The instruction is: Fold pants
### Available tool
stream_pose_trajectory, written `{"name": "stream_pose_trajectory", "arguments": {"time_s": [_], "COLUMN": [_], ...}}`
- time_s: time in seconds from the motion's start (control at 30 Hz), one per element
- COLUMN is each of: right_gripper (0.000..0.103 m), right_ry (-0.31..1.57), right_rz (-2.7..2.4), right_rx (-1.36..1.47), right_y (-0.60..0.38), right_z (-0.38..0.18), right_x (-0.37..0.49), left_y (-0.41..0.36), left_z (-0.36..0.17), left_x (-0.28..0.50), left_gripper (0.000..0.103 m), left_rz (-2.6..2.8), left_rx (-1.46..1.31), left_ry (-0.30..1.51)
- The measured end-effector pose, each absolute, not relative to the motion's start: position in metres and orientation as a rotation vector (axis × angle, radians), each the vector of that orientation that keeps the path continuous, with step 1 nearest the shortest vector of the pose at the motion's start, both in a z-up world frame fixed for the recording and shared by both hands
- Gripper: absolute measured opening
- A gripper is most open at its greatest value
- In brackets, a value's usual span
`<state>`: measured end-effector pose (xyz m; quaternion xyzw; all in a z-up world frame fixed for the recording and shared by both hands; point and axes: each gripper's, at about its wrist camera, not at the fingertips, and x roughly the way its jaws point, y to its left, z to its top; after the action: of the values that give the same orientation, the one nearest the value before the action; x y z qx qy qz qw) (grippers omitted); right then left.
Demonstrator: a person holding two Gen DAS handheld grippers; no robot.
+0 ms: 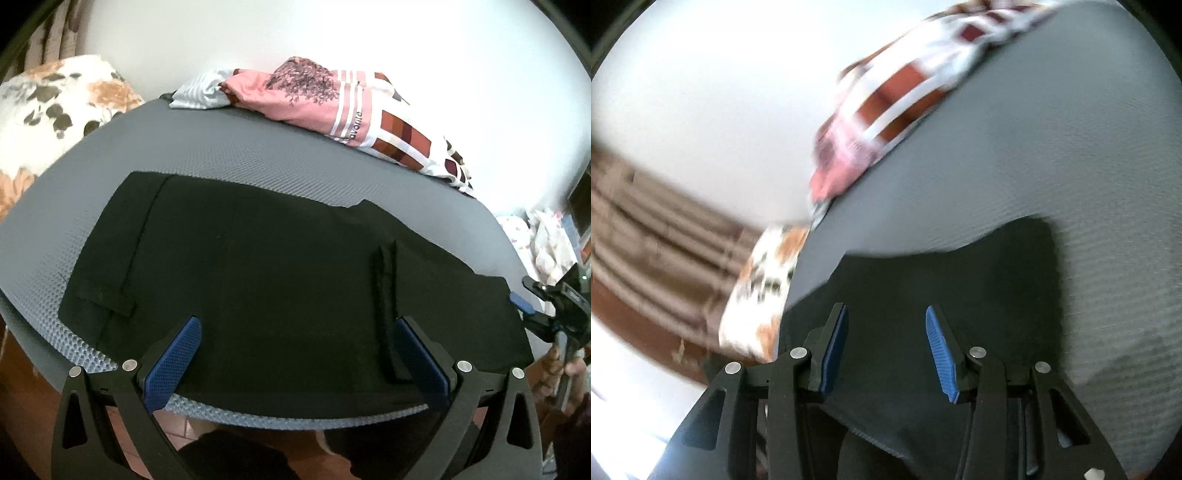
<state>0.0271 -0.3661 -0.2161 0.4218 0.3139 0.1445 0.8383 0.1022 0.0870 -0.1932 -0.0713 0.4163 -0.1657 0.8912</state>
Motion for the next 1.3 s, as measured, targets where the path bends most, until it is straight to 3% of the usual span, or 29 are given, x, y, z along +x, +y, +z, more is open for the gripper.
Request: {"name": "stream_pose_trajectory", "arguments": {"time_s": [0.1, 0.17, 0.2, 0.5, 0.67, 0.8, 1.0, 1.3], "right_gripper": [0.041, 0.025, 0.025, 0.033, 0.025, 0.032, 0.035, 0.035], "right_ry": [0.698, 0.724, 0.727, 0.677, 0.723, 0.667, 0.687, 0.783], "right_rz": [0.239, 0.224, 0.220, 0.228, 0.221, 0.227, 0.403, 0.495], "right_rx": [0.936, 0.951, 0.960, 0.907, 1.012, 1.013, 0.639, 0.291], "right_y": [-0.386, -0.390, -0.394, -0.393, -0.409, -0.402, -0.303, -0.189], "right_z": [-0.238, -0.251, -0.252, -0.221, -0.249, -0.232, -0.184, -0.187], "right_x": [0.026, 0.025, 0.024, 0.042, 0.049, 0.028, -0.001, 0.012], "left_y": [0.072, 0.062, 0.058, 0.042, 0.046, 0.062, 0.078, 0.062], "left_z": [-0.186, -0.184, -0.183, -0.166, -0.164, -0.169, -0.169, -0.181], "left_x": [0.092, 0.085, 0.082, 0.061, 0.056, 0.061, 0.069, 0.088], "left_gripper": [0.103, 0.103, 0.103, 0.103, 0.103, 0.103, 0.103, 0.102], "left_rz": [-0.345, -0.345, -0.344, -0.386, -0.369, -0.366, -0.489, -0.576], "left_rx": [-0.065, -0.002, 0.018, 0.051, 0.073, 0.032, -0.108, -0.125], "left_ry": [0.848, 0.848, 0.847, 0.814, 0.811, 0.845, 0.873, 0.962]}}
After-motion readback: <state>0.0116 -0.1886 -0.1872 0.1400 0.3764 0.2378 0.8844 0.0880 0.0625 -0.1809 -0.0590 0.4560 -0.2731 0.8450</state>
